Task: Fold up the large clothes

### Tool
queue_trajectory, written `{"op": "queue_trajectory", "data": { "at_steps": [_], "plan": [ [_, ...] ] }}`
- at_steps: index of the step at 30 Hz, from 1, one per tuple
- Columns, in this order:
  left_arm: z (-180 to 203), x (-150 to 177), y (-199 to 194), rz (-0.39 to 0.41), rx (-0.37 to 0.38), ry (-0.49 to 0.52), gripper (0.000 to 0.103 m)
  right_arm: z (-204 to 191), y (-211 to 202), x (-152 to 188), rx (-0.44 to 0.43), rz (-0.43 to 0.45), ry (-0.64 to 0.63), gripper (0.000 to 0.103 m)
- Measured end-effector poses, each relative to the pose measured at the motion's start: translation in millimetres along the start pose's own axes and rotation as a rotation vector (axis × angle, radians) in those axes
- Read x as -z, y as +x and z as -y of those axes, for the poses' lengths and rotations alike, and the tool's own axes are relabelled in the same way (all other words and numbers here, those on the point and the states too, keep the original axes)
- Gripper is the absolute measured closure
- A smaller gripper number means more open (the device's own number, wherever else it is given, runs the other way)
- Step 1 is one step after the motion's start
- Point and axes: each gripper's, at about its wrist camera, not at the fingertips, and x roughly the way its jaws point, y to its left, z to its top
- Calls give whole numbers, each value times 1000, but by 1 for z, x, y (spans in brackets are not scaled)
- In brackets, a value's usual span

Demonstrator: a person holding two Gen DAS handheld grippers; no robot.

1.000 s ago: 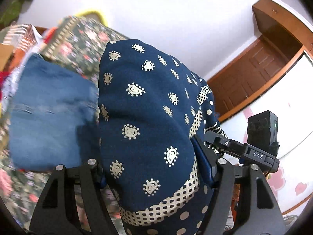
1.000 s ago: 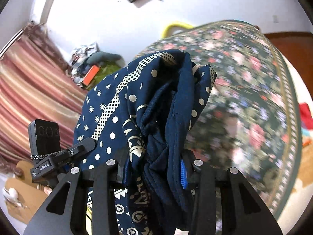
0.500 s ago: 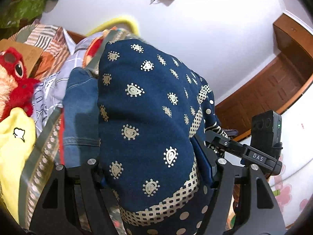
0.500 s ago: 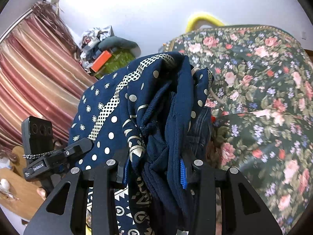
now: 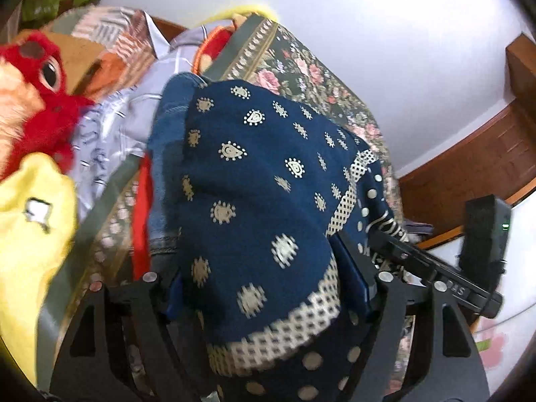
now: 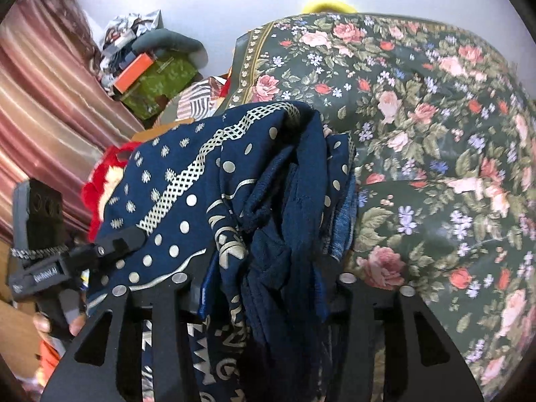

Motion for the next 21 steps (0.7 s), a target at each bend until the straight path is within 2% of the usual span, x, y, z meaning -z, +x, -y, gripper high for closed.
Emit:
{"op": "queue_trajectory", "data": {
  "at_steps": [4,6,10,12,16,18,21],
  "plan": [
    [12,15,-16,20,-80,74,25,-13,-16,15,159,17,-119,41],
    [16,25,-25,24,-107,96,25,-16,-27,30,195,15,-158,41],
    [21,54,-45,29,-109,103,24,-11,-43,55,199,2,-160,40],
    [23,71,-50,6,-118,110,23,-9,-51,66,197,-3,-139,39],
    [32,108,-51,-32,-202,145,24,-8,-75,80,180,-1,-74,39],
    [37,124,-59,-37,-201,151,24,-14,-93,87,177,31,-68,39],
    [49,140,-83,6,-196,143,24,-28,-126,99,175,103,-87,39]
  ]
}}
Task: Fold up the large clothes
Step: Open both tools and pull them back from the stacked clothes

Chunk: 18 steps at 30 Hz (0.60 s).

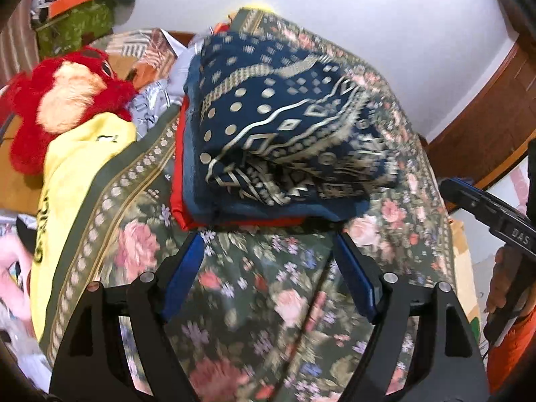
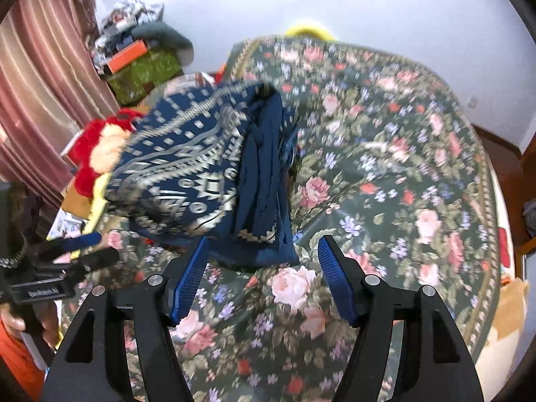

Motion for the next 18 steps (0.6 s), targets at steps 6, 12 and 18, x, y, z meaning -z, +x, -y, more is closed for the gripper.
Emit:
{"op": "queue_trajectory", "data": {
  "at_steps": [6,12,18],
  "plan": [
    [43,15,-96,213,-62,106,24,-22,-80,9,-32,159,-33,39],
    [94,39,-190,434,-38,206,24,-48,-165,23,-16,379,-79,39],
    [136,77,-262,646,-37,286,24,-76,-236,55,-5,590,-104,39]
  ]
}}
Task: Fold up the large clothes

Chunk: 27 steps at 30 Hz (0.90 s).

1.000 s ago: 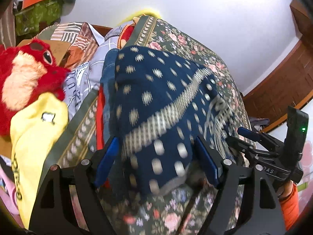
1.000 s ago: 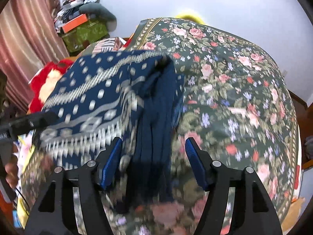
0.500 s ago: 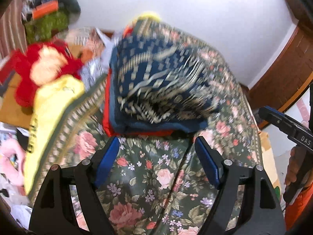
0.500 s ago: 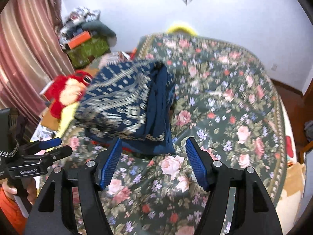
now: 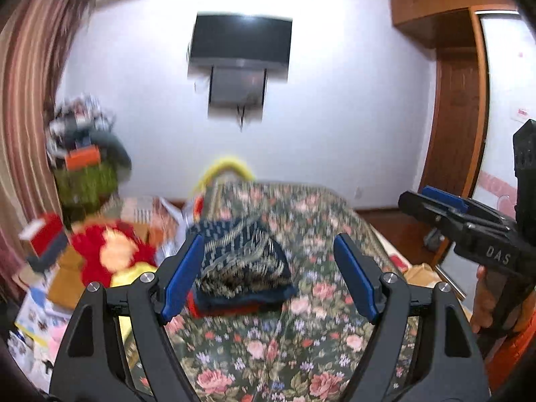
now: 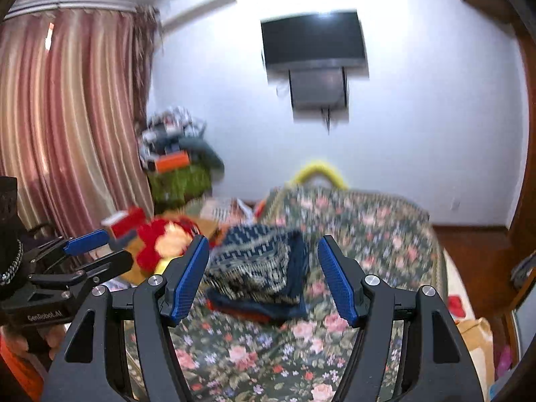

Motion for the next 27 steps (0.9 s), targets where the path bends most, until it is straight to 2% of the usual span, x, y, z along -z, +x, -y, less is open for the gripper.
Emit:
{"op": "queue_trajectory", "data": {
  "at_steps": [5,9,18,27],
  "plan": [
    [17,-2,-47,122,-14,-11,24,-17,-41,-1,19,119,-14,39],
    [23,3,-71,174,-36,-24,24,-20,-54,2,10,151,7,39],
    [29,14,-90,212,-121,-31,12,-22,-55,15,55,145,21,6],
    [28,21,-86,204,-123,-32,11,-23,-64,21,78,147,19,3]
  ]
}}
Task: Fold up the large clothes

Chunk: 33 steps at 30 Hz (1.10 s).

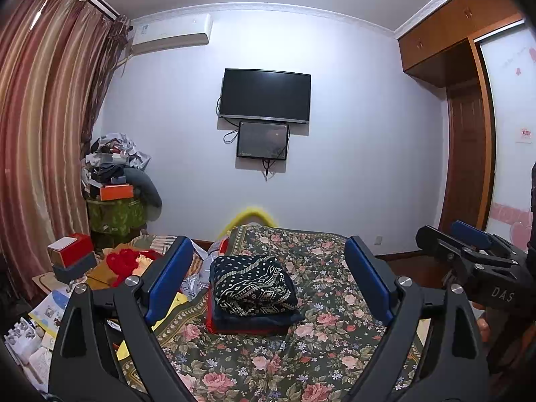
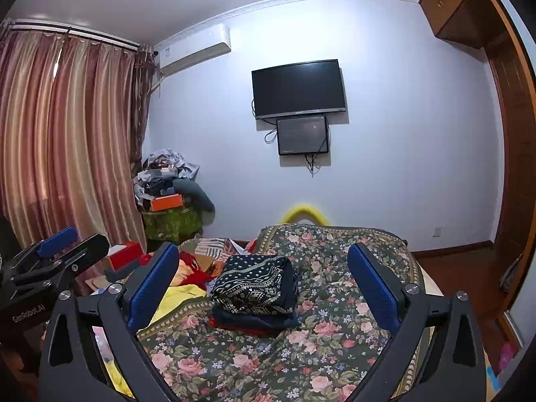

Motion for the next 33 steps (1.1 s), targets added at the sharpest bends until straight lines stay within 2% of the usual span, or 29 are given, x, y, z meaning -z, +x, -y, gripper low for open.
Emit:
{"op": "queue_trajectory", "data": {
  "at_steps": [33],
  "plan": [
    [-8,8,10,-24,-1,-3,10,5,6,5,-11,-38,10,1]
  ]
}}
